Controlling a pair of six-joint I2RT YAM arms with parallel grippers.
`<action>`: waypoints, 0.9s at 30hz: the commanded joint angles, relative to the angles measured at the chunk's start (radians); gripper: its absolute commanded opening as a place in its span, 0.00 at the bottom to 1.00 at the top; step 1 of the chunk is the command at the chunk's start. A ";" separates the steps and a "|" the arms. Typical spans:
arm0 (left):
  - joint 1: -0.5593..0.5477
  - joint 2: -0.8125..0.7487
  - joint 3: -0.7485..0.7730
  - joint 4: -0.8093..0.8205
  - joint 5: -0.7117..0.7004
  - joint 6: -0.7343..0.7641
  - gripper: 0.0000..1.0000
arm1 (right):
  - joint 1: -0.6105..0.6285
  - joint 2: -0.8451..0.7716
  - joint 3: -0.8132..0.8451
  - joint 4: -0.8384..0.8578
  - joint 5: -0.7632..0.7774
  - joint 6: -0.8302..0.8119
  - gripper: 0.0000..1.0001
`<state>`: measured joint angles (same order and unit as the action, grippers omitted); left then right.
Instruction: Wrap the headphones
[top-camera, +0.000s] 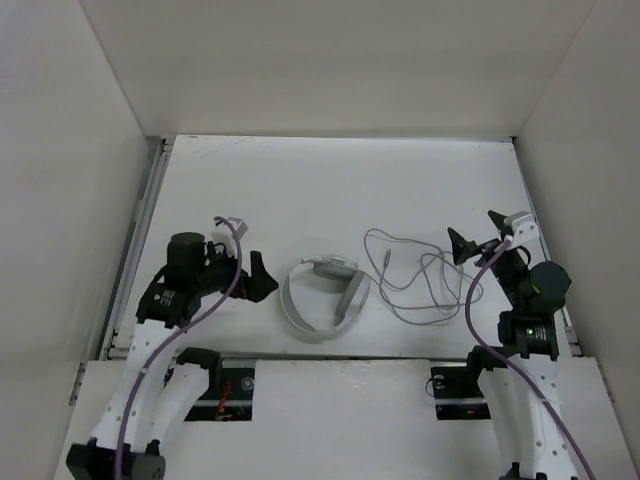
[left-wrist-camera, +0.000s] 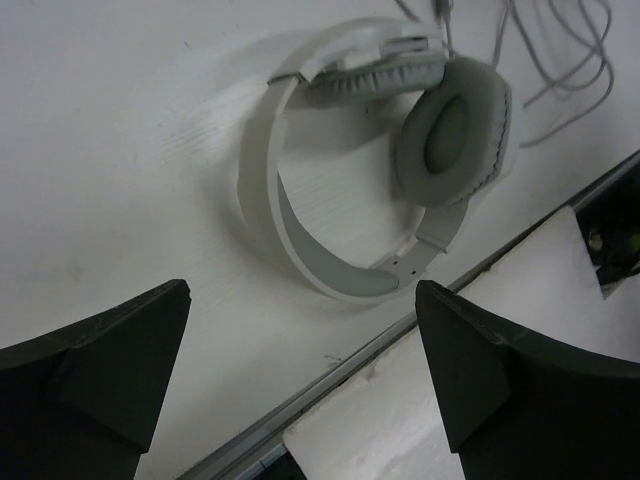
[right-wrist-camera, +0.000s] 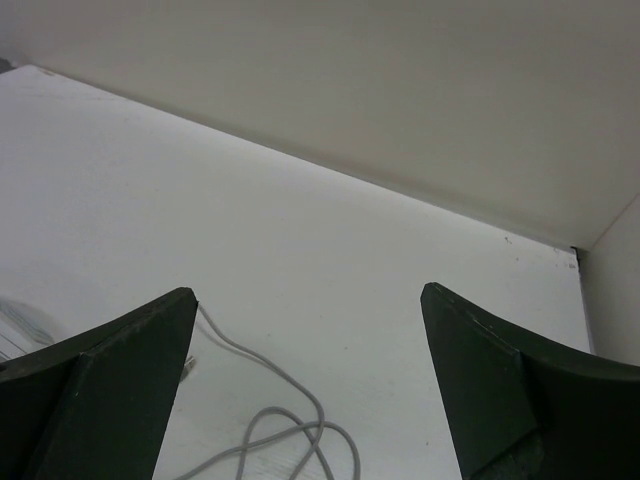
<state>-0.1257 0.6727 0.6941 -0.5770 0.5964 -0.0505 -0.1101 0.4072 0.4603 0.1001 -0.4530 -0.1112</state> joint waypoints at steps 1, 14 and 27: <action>-0.126 0.079 -0.015 0.057 -0.194 -0.014 0.96 | 0.000 0.024 -0.005 0.101 0.023 0.021 1.00; -0.372 0.445 0.004 0.158 -0.405 -0.095 0.82 | -0.030 0.012 -0.035 0.096 0.025 0.050 1.00; -0.533 0.591 -0.002 0.174 -0.532 -0.259 0.62 | -0.127 -0.004 -0.054 0.144 0.020 0.108 1.00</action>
<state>-0.6270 1.2457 0.6804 -0.4084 0.1318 -0.2401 -0.2169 0.4194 0.4110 0.1646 -0.4400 -0.0364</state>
